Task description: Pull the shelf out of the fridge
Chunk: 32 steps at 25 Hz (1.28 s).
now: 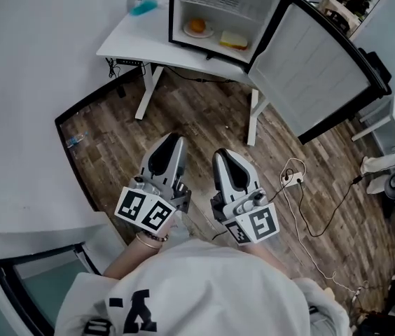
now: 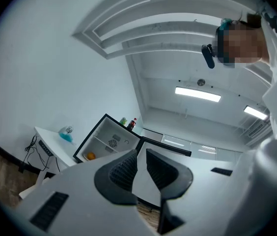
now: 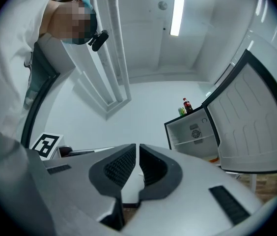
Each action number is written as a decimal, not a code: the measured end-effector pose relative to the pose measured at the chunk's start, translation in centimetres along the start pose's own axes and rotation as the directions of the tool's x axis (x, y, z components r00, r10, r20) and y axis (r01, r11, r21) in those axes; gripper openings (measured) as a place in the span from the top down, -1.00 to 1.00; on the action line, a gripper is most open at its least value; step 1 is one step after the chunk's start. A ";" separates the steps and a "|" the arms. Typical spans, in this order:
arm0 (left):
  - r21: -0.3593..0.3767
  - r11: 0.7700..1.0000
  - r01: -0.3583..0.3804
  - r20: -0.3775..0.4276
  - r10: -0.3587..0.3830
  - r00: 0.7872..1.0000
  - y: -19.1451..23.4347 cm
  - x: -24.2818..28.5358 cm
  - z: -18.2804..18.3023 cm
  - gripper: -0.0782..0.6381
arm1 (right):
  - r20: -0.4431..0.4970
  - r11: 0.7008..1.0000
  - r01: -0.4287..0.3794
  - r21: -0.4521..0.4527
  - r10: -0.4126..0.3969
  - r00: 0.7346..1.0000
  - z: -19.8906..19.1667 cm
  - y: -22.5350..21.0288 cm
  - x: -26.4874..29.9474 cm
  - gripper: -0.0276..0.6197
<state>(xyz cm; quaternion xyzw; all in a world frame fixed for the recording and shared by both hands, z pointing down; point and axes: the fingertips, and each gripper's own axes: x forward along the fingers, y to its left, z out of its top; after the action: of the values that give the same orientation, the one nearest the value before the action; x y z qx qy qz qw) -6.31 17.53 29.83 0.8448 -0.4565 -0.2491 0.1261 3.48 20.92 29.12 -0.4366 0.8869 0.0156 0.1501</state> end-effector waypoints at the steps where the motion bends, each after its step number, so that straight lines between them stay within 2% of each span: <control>1: 0.009 1.000 0.012 -0.003 -0.012 1.000 0.7 0.9 0.3 0.61 | 0.003 1.000 0.008 0.000 -0.008 1.000 -0.2 -0.5 1.1 0.78; 4: 0.018 0.999 0.043 -0.020 -0.043 0.999 2.7 3.4 0.6 0.61 | 0.015 1.000 0.031 -0.002 -0.031 0.999 -0.7 -1.9 4.1 0.78; 8: -0.039 0.997 0.063 -0.057 -0.065 0.996 5.6 6.2 0.5 0.61 | 0.024 0.998 0.065 0.009 -0.065 0.998 -1.6 -3.3 7.1 0.78; 11: -0.037 0.998 0.059 -0.070 -0.061 0.996 7.2 7.3 0.5 0.61 | 0.012 0.997 0.080 0.021 -0.081 0.997 -2.6 -3.9 8.5 0.78; 18: -0.044 0.997 0.070 -0.071 -0.073 0.995 8.2 8.5 0.8 0.61 | 0.027 0.992 0.121 0.042 -0.123 0.992 -2.6 -5.6 9.9 0.78; 32: -0.045 0.998 0.054 -0.076 -0.058 0.995 10.6 8.9 1.3 0.61 | 0.021 0.987 0.157 0.029 -0.158 0.987 -3.1 -5.8 10.2 0.78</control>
<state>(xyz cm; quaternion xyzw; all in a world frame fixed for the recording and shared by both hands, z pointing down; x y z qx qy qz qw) -10.40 4.28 30.69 0.8634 -0.4220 -0.2292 0.1546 1.36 8.99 29.84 -0.5030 0.8480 -0.0034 0.1671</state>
